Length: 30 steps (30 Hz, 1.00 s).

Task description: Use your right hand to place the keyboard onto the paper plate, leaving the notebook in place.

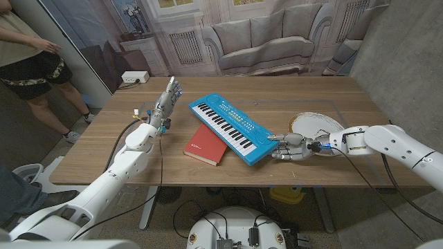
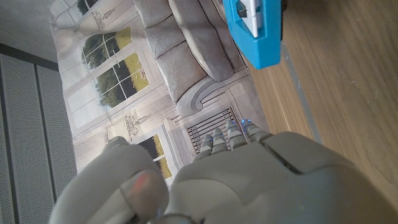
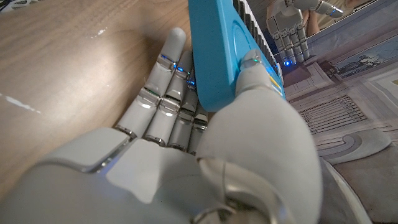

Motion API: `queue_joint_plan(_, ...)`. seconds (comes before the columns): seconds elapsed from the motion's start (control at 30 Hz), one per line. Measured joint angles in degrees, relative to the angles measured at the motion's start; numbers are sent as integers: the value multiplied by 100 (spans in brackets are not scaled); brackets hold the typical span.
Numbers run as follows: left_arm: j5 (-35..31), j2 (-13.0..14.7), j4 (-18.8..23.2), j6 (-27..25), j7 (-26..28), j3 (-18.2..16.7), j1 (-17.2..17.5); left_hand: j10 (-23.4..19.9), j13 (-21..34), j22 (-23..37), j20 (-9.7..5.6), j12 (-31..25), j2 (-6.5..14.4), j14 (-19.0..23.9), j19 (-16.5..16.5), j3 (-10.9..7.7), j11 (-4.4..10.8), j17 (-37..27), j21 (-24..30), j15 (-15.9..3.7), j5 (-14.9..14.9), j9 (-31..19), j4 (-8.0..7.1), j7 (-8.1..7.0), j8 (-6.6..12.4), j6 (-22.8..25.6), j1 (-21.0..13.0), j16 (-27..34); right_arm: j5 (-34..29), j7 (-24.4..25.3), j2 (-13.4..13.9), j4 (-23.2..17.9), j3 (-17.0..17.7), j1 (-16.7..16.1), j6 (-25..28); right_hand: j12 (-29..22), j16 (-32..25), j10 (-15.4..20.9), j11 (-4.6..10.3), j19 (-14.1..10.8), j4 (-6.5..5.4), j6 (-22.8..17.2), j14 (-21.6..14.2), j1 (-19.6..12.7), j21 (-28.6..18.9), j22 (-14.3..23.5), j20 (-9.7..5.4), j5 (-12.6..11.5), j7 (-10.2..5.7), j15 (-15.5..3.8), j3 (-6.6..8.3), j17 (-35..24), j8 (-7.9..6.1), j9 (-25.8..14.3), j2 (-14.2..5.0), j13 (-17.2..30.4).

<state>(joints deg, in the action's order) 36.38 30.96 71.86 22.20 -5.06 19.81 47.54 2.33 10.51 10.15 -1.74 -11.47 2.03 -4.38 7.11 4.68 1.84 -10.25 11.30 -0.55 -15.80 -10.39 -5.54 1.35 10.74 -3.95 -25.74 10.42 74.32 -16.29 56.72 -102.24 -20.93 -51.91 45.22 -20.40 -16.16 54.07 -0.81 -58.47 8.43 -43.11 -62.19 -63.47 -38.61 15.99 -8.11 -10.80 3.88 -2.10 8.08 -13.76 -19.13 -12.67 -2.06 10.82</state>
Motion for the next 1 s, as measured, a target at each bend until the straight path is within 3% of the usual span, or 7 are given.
queue_joint_plan(0.6,8,32,81,31,4,-28,64,0,0,0,0,0,24,0,0,0,0,0,0,0,0,0,0,0,0,0,-24,0,15,144,164,-331,142,-204,-247,47,2,31,31,-72,-8,1,-95,0,-67,12,-73,1,0,-134,-8,-27,0,-28,0,0)
queue_joint_plan(0.7,17,32,81,41,-5,-28,64,0,0,0,0,0,24,0,0,0,0,0,0,0,0,-1,0,0,0,0,-24,0,15,144,186,-375,164,-227,-247,47,3,41,41,-71,-8,1,-141,0,-88,35,-74,17,1,-227,-8,-25,0,-28,0,0)
queue_joint_plan(1.0,41,25,28,78,-49,-46,78,0,0,0,0,0,24,0,0,24,0,0,0,0,0,-1,24,0,0,0,-24,0,67,336,246,-501,212,-274,-355,47,-20,40,42,-51,-8,1,-142,0,-107,40,-94,18,1,-226,-9,-41,0,-54,0,1)
